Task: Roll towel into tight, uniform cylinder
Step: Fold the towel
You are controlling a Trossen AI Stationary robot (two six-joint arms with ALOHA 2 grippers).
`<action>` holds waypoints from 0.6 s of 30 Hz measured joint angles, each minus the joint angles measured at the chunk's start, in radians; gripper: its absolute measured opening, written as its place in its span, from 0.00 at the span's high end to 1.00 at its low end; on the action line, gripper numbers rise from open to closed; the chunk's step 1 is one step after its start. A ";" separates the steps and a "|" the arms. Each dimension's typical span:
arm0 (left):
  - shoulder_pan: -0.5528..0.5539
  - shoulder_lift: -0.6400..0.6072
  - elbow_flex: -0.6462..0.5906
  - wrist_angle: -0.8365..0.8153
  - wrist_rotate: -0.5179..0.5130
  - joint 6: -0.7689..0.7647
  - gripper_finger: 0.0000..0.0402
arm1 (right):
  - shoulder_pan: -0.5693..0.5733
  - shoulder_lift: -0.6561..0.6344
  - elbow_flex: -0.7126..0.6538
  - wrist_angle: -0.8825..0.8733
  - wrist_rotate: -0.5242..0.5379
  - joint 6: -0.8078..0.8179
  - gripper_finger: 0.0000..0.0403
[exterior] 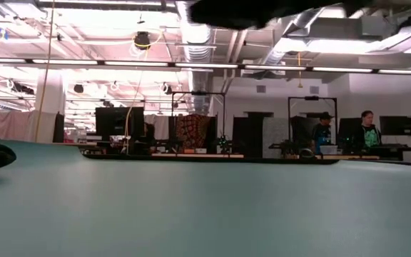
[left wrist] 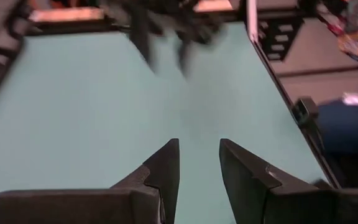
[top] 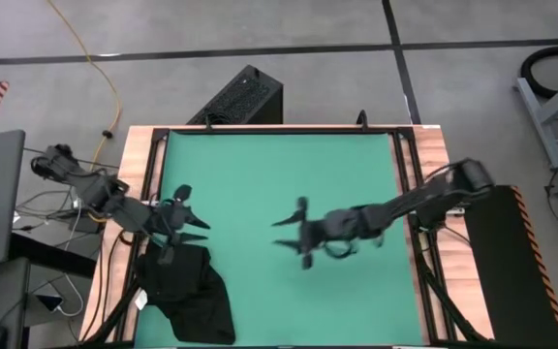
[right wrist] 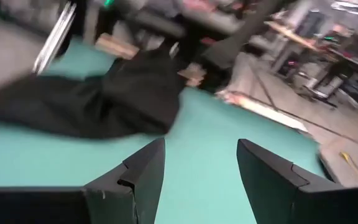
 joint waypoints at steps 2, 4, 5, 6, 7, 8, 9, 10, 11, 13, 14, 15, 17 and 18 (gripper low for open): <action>-0.011 -0.020 0.012 -0.015 -0.044 0.002 0.74 | 0.012 0.094 0.082 -0.018 -0.004 -0.039 0.45; -0.016 -0.040 0.013 -0.023 -0.068 0.007 0.74 | 0.015 0.166 0.159 -0.007 -0.008 -0.065 0.45; -0.016 -0.050 0.013 -0.028 -0.077 0.007 0.74 | 0.015 0.196 0.196 -0.003 -0.018 -0.071 0.45; -0.016 -0.057 0.013 -0.035 -0.081 0.007 0.74 | 0.015 0.227 0.229 -0.005 -0.032 -0.073 0.45; -0.016 -0.064 0.013 -0.046 -0.084 0.007 0.74 | 0.014 0.258 0.262 -0.012 -0.047 -0.072 0.45; -0.016 -0.069 0.013 -0.052 -0.086 0.007 0.74 | 0.014 0.289 0.293 -0.019 -0.066 -0.072 0.45; -0.016 -0.072 0.013 -0.059 -0.092 0.007 0.74 | 0.013 0.322 0.323 -0.024 -0.078 -0.072 0.45; -0.016 -0.073 0.013 -0.067 -0.101 0.008 0.74 | 0.013 0.353 0.355 -0.028 -0.092 -0.075 0.45; -0.016 -0.074 0.013 -0.076 -0.111 0.007 0.74 | 0.013 0.384 0.388 -0.028 -0.106 -0.076 0.45; -0.016 -0.074 0.013 -0.083 -0.129 0.008 0.74 | 0.012 0.447 0.461 -0.022 -0.127 -0.081 0.45; -0.016 -0.074 0.013 -0.091 -0.134 0.008 0.74 | 0.012 0.479 0.500 -0.022 -0.131 -0.086 0.45; -0.016 -0.074 0.013 -0.097 -0.134 0.008 0.74 | 0.012 0.511 0.539 -0.025 -0.142 -0.095 0.45; -0.016 -0.073 0.013 -0.099 -0.135 0.007 0.74 | 0.012 0.579 0.619 -0.056 -0.155 -0.113 0.45; -0.016 -0.073 0.013 -0.102 -0.135 0.007 0.74 | 0.012 0.611 0.659 -0.075 -0.156 -0.118 0.45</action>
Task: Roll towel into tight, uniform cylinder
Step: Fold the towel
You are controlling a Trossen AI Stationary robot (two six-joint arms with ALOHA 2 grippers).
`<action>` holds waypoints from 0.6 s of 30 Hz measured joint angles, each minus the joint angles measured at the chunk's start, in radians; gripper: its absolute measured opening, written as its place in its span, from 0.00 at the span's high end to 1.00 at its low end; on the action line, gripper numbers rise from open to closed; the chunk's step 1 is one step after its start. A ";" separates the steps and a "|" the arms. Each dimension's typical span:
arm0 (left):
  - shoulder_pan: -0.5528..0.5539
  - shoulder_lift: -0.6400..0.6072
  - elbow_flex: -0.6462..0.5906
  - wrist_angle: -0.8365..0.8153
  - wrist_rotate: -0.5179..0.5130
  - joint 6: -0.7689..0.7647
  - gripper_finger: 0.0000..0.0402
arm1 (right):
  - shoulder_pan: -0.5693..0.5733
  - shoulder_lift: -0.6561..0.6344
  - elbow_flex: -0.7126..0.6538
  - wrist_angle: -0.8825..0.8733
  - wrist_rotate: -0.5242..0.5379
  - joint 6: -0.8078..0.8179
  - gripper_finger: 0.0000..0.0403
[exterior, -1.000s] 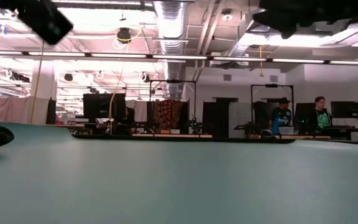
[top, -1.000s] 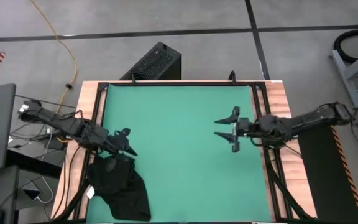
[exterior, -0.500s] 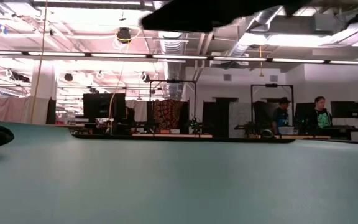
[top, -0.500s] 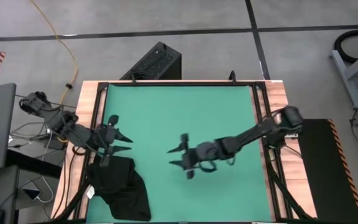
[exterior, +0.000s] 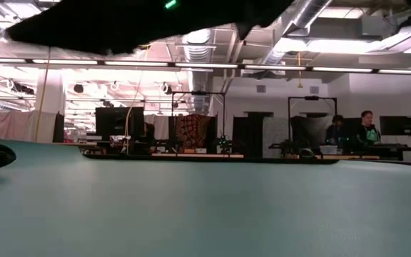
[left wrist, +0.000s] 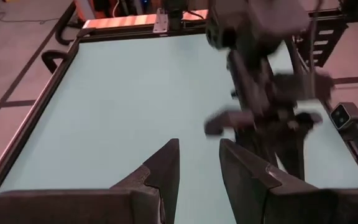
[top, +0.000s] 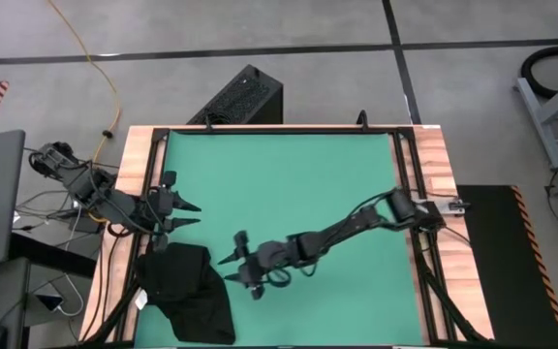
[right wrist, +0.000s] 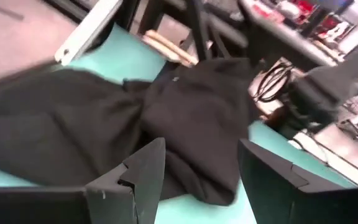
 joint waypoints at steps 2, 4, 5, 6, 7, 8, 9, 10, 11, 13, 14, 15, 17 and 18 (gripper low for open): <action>0.000 0.000 0.000 -0.007 0.000 0.000 0.74 | -0.003 0.052 0.080 -0.045 -0.038 -0.002 0.45; 0.000 0.000 0.000 -0.014 -0.001 0.000 0.74 | -0.010 0.092 0.155 -0.058 -0.111 -0.002 0.45; 0.000 0.000 0.000 -0.014 -0.003 0.002 0.74 | -0.015 0.107 0.184 -0.067 -0.151 -0.003 0.45; 0.000 0.000 0.000 -0.014 -0.006 0.007 0.74 | -0.022 0.120 0.208 -0.073 -0.189 -0.002 0.45; 0.000 0.000 0.000 -0.014 -0.014 0.013 0.74 | -0.028 0.136 0.233 -0.073 -0.229 -0.002 0.45; 0.000 0.000 0.000 -0.013 -0.025 0.019 0.74 | -0.035 0.151 0.253 -0.075 -0.264 -0.002 0.45; 0.000 0.000 0.000 -0.013 -0.037 0.024 0.74 | -0.042 0.161 0.268 -0.081 -0.294 -0.002 0.45; 0.000 0.000 0.000 -0.012 -0.048 0.026 0.74 | -0.048 0.176 0.284 -0.088 -0.318 -0.002 0.45; 0.000 -0.001 0.000 -0.012 -0.056 0.026 0.74 | -0.053 0.191 0.304 -0.083 -0.337 -0.002 0.45; 0.000 -0.001 0.000 -0.013 -0.068 0.026 0.74 | -0.064 0.208 0.336 -0.081 -0.372 -0.002 0.45; 0.000 -0.001 0.000 -0.012 -0.072 0.027 0.74 | -0.068 0.222 0.357 -0.075 -0.390 -0.002 0.45; 0.000 -0.001 0.000 -0.011 -0.075 0.026 0.74 | -0.072 0.236 0.380 -0.070 -0.406 -0.002 0.45; 0.000 0.000 0.000 -0.009 -0.075 0.019 0.74 | -0.074 0.265 0.420 -0.071 -0.430 -0.002 0.45; 0.000 0.000 0.000 -0.007 -0.075 0.018 0.74 | -0.076 0.287 0.445 -0.071 -0.440 -0.003 0.45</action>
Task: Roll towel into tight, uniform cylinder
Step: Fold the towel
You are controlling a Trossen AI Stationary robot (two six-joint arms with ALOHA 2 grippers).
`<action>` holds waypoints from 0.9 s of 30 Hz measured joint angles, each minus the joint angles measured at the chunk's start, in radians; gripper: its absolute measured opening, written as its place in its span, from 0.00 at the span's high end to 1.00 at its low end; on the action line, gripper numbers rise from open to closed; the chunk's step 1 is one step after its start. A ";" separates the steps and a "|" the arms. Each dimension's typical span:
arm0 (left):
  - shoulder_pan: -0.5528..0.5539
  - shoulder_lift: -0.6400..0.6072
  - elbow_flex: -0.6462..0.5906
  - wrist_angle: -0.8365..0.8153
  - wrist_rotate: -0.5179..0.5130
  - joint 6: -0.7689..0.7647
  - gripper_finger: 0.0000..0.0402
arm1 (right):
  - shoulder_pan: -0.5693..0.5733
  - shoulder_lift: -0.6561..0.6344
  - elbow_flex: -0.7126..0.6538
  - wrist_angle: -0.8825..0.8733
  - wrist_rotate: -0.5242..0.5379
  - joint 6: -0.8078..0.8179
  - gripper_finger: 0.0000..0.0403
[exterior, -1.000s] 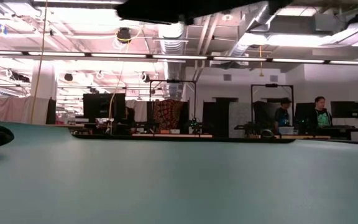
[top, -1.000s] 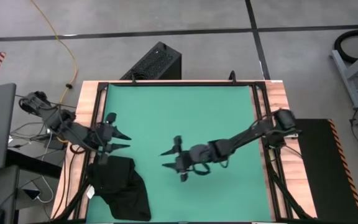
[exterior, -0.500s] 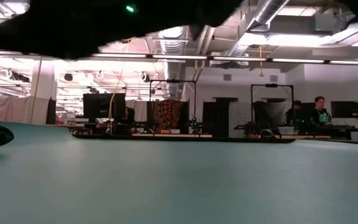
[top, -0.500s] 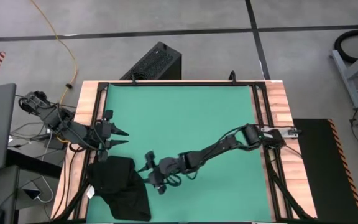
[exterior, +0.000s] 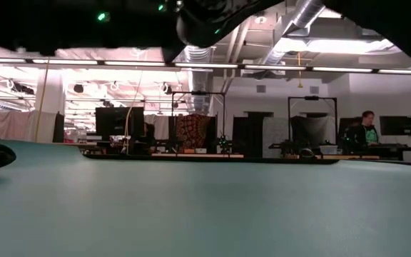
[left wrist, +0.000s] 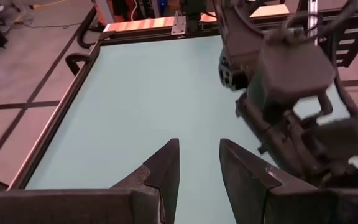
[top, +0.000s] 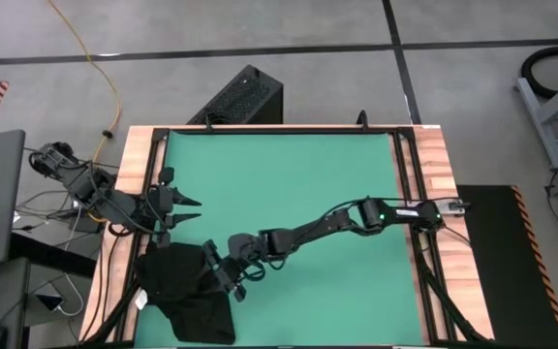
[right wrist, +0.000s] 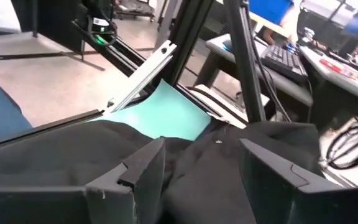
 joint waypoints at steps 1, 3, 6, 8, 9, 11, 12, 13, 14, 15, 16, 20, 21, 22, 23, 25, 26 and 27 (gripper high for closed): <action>0.000 0.000 0.000 0.000 0.000 -0.001 0.74 | -0.004 0.018 0.023 -0.003 -0.008 -0.001 0.45; 0.000 0.000 0.000 0.000 -0.001 -0.015 0.74 | -0.002 0.060 0.073 -0.009 -0.023 -0.010 0.45; 0.000 0.000 0.000 0.000 -0.003 -0.027 0.74 | 0.001 0.127 0.157 -0.004 -0.027 -0.022 0.45; 0.000 0.000 0.000 0.000 -0.003 -0.029 0.74 | 0.004 0.181 0.220 -0.003 -0.028 -0.023 0.45; 0.000 0.000 0.000 0.000 -0.003 -0.037 0.74 | 0.005 0.202 0.246 -0.013 -0.028 -0.021 0.45; 0.000 0.000 0.000 -0.001 -0.003 -0.049 0.74 | 0.007 0.246 0.293 -0.019 -0.029 -0.010 0.45; 0.000 0.000 0.000 -0.002 -0.003 -0.053 0.74 | 0.008 0.254 0.300 -0.031 -0.026 -0.010 0.45; 0.000 0.000 0.000 -0.004 -0.003 -0.053 0.74 | 0.008 0.258 0.299 -0.030 -0.018 -0.020 0.45; 0.000 0.000 0.000 -0.004 -0.003 -0.054 0.74 | 0.010 0.260 0.297 -0.031 0.001 -0.035 0.45; 0.001 0.000 0.000 -0.003 -0.003 -0.054 0.74 | 0.011 0.261 0.297 -0.046 0.028 -0.048 0.45; 0.001 0.000 0.000 -0.003 -0.007 -0.054 0.74 | 0.011 0.261 0.297 -0.069 0.057 -0.055 0.45; 0.001 0.000 0.000 -0.001 -0.052 -0.070 0.74 | 0.010 0.262 0.297 -0.127 0.128 -0.059 0.45; 0.001 0.000 0.000 0.000 -0.057 -0.071 0.74 | 0.008 0.262 0.297 -0.128 0.132 -0.060 0.45; 0.001 0.000 0.000 0.001 -0.064 -0.072 0.74 | 0.005 0.262 0.297 -0.127 0.132 -0.060 0.46; 0.001 0.000 0.000 0.001 -0.070 -0.072 0.74 | 0.003 0.262 0.297 -0.126 0.132 -0.060 0.46; 0.001 0.000 0.000 0.005 -0.076 -0.074 0.74 | 0.003 0.262 0.297 -0.129 0.137 -0.060 0.47; 0.001 0.000 0.000 0.005 -0.078 -0.076 0.74 | 0.003 0.262 0.297 -0.139 0.144 -0.060 0.48; 0.001 0.000 0.000 0.004 -0.079 -0.078 0.74 | 0.003 0.262 0.297 -0.150 0.160 -0.060 0.49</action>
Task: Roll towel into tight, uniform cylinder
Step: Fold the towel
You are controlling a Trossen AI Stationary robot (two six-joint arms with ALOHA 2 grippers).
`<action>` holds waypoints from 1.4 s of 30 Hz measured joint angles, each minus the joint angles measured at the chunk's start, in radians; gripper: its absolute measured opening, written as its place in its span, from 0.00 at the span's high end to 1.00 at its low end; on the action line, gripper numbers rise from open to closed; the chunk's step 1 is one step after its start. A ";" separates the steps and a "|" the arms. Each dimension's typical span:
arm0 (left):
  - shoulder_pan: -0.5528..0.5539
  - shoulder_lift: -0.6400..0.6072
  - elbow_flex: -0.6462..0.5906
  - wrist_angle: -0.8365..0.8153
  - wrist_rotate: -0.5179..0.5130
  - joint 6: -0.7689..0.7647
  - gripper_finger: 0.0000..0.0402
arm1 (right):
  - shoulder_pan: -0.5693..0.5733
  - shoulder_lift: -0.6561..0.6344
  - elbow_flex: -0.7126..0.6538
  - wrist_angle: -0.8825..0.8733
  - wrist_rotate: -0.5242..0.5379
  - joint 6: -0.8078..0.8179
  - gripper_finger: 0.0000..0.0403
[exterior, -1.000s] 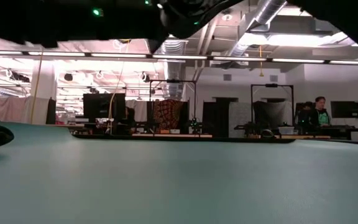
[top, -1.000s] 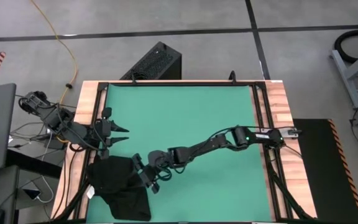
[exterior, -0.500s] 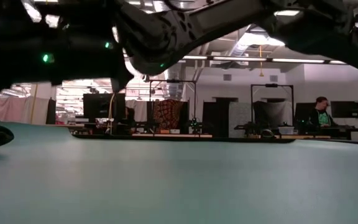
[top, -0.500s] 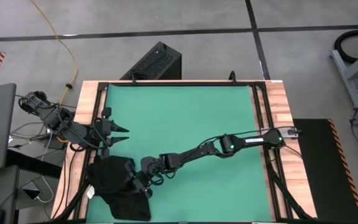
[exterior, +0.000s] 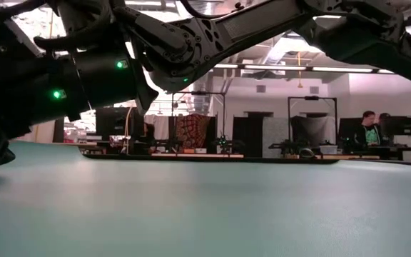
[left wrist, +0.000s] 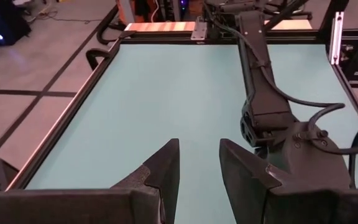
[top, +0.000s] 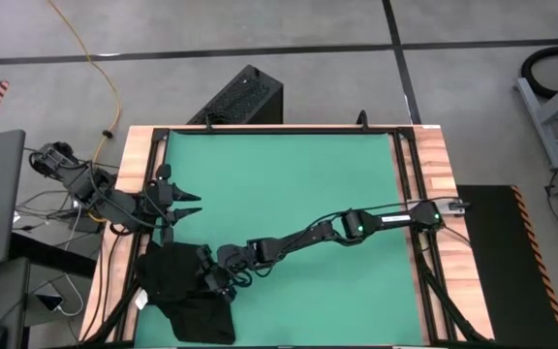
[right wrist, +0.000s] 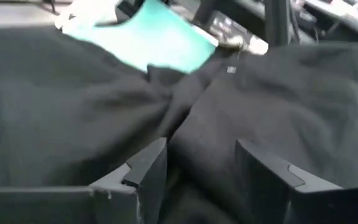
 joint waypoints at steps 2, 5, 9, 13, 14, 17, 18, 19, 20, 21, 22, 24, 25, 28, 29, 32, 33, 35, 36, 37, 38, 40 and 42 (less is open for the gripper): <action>0.000 0.000 0.000 0.000 -0.002 -0.001 0.74 | 0.000 0.000 0.000 -0.011 0.039 0.000 0.53; 0.000 0.000 0.000 0.000 -0.003 -0.001 0.74 | -0.002 0.000 0.000 -0.015 0.069 0.000 0.63; 0.000 0.000 0.000 0.000 -0.003 -0.003 0.74 | -0.005 0.000 0.000 -0.019 0.126 0.000 0.81; 0.000 0.000 0.000 -0.003 -0.003 -0.003 0.74 | -0.001 -0.007 0.000 -0.028 0.202 0.006 0.97; 0.000 0.000 0.000 -0.004 -0.003 -0.003 0.74 | 0.003 -0.013 0.000 -0.032 0.227 0.007 0.96; 0.000 0.000 0.000 -0.004 -0.002 -0.003 0.74 | 0.024 -0.055 0.002 -0.064 0.336 0.005 0.97; 0.000 0.000 0.000 -0.004 -0.003 -0.003 0.74 | 0.032 -0.077 0.002 -0.095 0.373 0.002 0.98; 0.000 0.000 0.000 -0.004 -0.002 -0.003 0.74 | 0.039 -0.098 0.003 -0.127 0.408 0.001 0.98; 0.000 0.000 0.000 -0.004 -0.002 -0.004 0.74 | 0.045 -0.123 0.005 -0.168 0.447 0.004 0.98; 0.000 0.000 0.000 -0.004 -0.002 -0.004 0.74 | 0.052 -0.154 0.005 -0.235 0.491 0.008 0.98; 0.000 0.000 0.000 -0.004 -0.001 -0.004 0.74 | 0.059 -0.181 0.005 -0.303 0.540 0.013 0.98; 0.000 0.000 0.000 -0.004 0.001 -0.004 0.74 | 0.071 -0.236 0.005 -0.433 0.647 0.057 0.98; 0.000 0.000 0.000 -0.003 0.001 -0.004 0.74 | 0.076 -0.264 0.005 -0.506 0.694 0.088 0.98; 0.000 0.000 0.000 -0.001 0.001 -0.025 0.74 | 0.084 -0.351 0.005 -0.694 0.770 0.207 0.98; 0.000 0.003 0.000 -0.003 0.001 -0.029 0.74 | 0.086 -0.383 0.005 -0.764 0.782 0.253 0.98; 0.000 0.013 -0.015 -0.003 0.005 -0.026 0.74 | 0.087 -0.466 0.005 -1.005 0.787 0.399 0.98; 0.000 0.017 -0.026 -0.001 0.005 -0.021 0.74 | 0.087 -0.486 0.005 -1.080 0.787 0.446 0.98; 0.001 0.027 -0.059 0.006 0.004 -0.002 0.74 | 0.089 -0.528 0.005 -1.219 0.786 0.533 0.98; 0.002 0.034 -0.078 0.005 0.001 0.013 0.74 | 0.092 -0.546 0.004 -1.284 0.787 0.567 0.98; 0.005 0.043 -0.095 0.010 -0.002 0.028 0.74 | 0.097 -0.561 0.004 -1.330 0.787 0.594 0.98; 0.009 0.049 -0.115 0.027 -0.006 0.044 0.74 | 0.104 -0.580 0.004 -1.371 0.787 0.617 0.98; 0.020 0.054 -0.164 0.094 -0.009 0.084 0.74 | 0.122 -0.610 0.004 -1.438 0.787 0.652 0.98; 0.036 0.054 -0.227 0.224 0.019 0.152 0.74 | 0.141 -0.635 0.004 -1.468 0.787 0.672 0.98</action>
